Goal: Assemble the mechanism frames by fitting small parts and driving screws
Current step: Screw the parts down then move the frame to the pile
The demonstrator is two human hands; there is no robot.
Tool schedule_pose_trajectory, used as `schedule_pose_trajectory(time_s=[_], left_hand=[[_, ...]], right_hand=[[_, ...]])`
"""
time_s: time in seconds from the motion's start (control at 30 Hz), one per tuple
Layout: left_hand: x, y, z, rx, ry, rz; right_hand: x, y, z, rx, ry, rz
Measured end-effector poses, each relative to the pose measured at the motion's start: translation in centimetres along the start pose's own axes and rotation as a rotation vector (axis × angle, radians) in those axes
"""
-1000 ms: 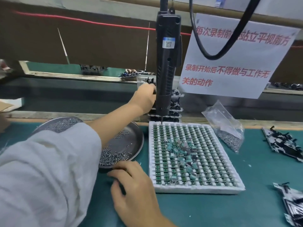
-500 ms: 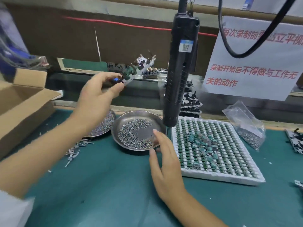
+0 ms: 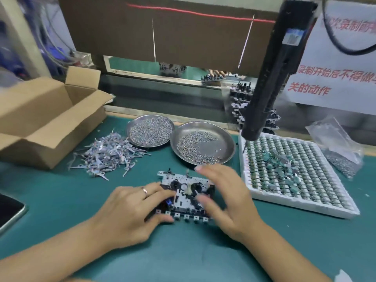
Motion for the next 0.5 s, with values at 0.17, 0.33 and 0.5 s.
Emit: schedule_pose_trajectory(time_s=[0.17, 0.33, 0.5], left_hand=[[0.9, -1.3, -2.8, 0.096, -0.063, 0.079], [0.4, -2.6, -7.1, 0.354, -0.271, 0.063], [0.3, -3.1, -7.1, 0.408, -0.252, 0.111]], right_hand=[[-1.4, 0.1, 0.1, 0.098, 0.232, -0.371], [-1.6, 0.1, 0.3, 0.032, 0.225, -0.357], [-1.3, 0.1, 0.4, -0.018, 0.160, -0.271]])
Point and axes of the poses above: each hand's wrist, its own y-axis away from the middle knuckle, its own x-axis out of the back of the hand, z = x × y, the point moved 2 cm from there along -y, towards the middle knuckle, and after that the axes turned 6 degrees about x, right-handed, at the moved point
